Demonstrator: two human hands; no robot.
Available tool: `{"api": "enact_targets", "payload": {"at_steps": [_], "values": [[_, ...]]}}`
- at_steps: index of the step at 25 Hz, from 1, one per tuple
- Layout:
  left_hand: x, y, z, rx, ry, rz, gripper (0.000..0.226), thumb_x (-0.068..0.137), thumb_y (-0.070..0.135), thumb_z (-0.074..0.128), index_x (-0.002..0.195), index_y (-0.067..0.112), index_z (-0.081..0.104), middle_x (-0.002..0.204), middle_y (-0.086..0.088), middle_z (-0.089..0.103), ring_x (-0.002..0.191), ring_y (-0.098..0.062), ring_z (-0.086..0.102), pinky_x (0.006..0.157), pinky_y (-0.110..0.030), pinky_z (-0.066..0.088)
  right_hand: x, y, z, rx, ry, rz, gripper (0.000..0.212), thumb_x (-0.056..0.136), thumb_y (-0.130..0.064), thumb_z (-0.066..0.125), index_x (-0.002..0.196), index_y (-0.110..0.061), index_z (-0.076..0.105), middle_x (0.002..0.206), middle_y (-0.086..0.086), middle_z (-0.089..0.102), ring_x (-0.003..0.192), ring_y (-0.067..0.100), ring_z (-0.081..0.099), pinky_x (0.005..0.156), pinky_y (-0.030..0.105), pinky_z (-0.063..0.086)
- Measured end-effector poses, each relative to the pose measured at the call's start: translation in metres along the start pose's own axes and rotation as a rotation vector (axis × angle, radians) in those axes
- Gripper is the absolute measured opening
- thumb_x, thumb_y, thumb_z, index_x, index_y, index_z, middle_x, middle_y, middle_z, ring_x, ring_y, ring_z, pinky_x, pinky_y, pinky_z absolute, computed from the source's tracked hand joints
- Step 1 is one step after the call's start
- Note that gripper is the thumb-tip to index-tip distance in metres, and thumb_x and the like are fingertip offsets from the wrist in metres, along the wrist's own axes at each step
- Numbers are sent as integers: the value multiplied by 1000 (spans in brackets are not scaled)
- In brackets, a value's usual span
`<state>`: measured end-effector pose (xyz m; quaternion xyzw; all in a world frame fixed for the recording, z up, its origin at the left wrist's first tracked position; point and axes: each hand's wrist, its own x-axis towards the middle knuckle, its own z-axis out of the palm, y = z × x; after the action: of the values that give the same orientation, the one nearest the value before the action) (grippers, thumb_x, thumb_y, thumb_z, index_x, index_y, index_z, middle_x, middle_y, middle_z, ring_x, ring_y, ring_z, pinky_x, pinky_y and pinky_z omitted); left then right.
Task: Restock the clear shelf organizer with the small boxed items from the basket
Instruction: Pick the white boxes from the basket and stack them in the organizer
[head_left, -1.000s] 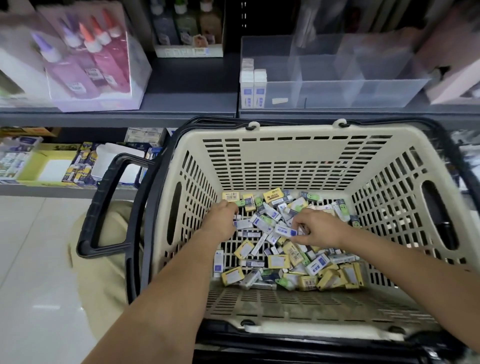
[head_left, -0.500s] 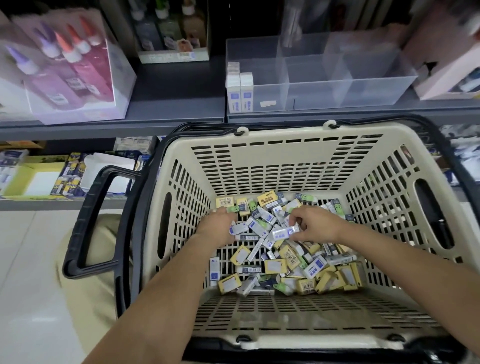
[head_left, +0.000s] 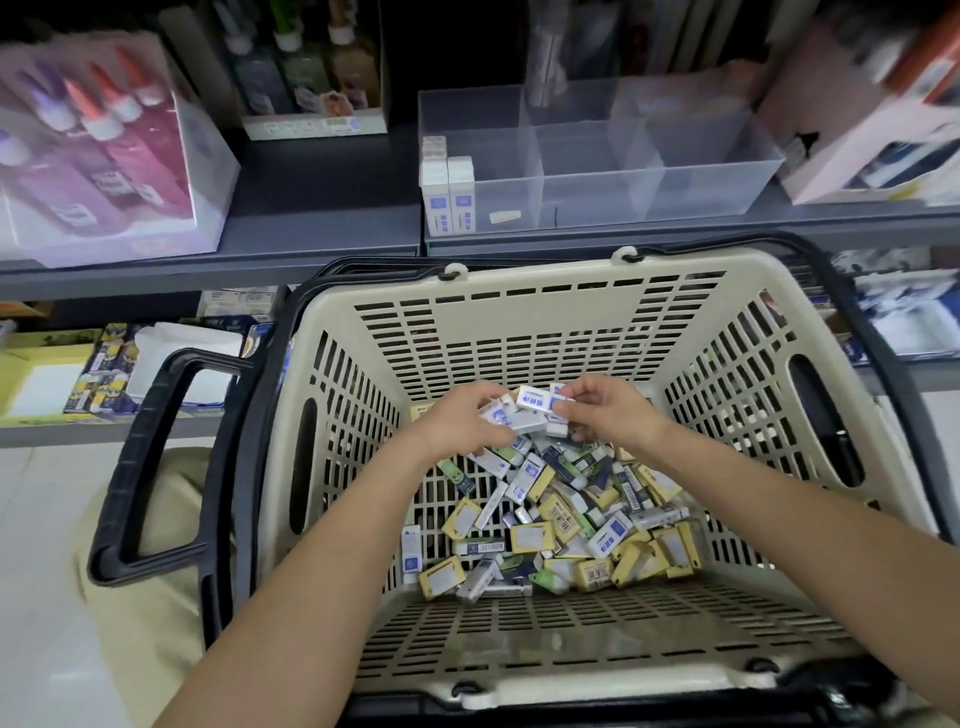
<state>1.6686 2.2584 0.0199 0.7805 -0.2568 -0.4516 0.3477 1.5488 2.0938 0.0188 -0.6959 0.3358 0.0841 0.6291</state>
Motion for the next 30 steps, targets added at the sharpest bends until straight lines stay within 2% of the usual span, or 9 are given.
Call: {"api": "enact_targets", "payload": {"at_steps": [4,8,12,15,19,21,24,27,30], "values": [[-1,8,8,-513,82,-13,38,84,-1,64,120,7,54,104,-15,66,73,-14,64,64,-25,54,-3,-5,1,152,-71,62,7,86,-10,61,89,-6,57,97,17,64,77,25,57,63,27,50],[-2,11,14,-885,178,8,7,88,16,62,94,12,62,83,-4,72,70,-12,63,60,-23,50,-5,-13,5,236,-91,13,8,86,-9,61,91,-5,56,96,15,63,80,25,55,63,27,49],[-1,12,14,-1141,138,-208,24,89,34,60,96,11,57,85,-11,68,82,-24,66,62,-37,57,-11,-20,9,147,-153,-48,13,84,-11,63,95,-5,60,84,9,66,67,19,56,51,21,46],[-1,12,12,-1147,55,-304,30,93,42,51,95,13,57,82,-11,67,73,-21,63,58,-30,55,-12,-22,8,76,-149,-110,10,85,-14,62,95,-10,63,85,7,68,68,14,59,56,19,47],[-5,11,15,-950,-177,-300,33,86,46,58,91,13,64,73,-5,67,62,-14,61,55,-24,54,-12,-24,9,-211,-73,-262,7,82,-13,67,88,-16,65,89,7,63,82,15,58,80,28,49],[-7,12,18,-933,-229,-240,32,74,38,70,91,13,63,72,-3,67,60,-12,61,53,-20,53,-13,-23,10,-198,-25,-263,9,82,-15,67,91,-16,65,87,5,60,78,12,57,74,26,50],[-6,9,15,-999,-138,-216,35,67,24,76,96,10,62,75,-4,67,58,-11,61,51,-19,53,-14,-26,8,-18,-8,-193,16,90,-8,56,102,-17,62,88,6,61,69,13,59,62,22,52],[-3,5,11,-1093,-38,-231,18,81,24,68,92,10,63,72,-4,67,61,-13,61,56,-24,56,-11,-28,3,106,22,-139,33,89,-2,55,120,-15,51,89,7,61,74,19,62,66,28,55],[-2,5,15,-1043,-21,-256,22,89,35,57,91,14,62,71,-1,67,63,-14,61,56,-27,54,-14,-30,3,8,-101,-158,22,87,-6,58,106,-17,64,86,2,65,65,11,58,55,21,48]]}}
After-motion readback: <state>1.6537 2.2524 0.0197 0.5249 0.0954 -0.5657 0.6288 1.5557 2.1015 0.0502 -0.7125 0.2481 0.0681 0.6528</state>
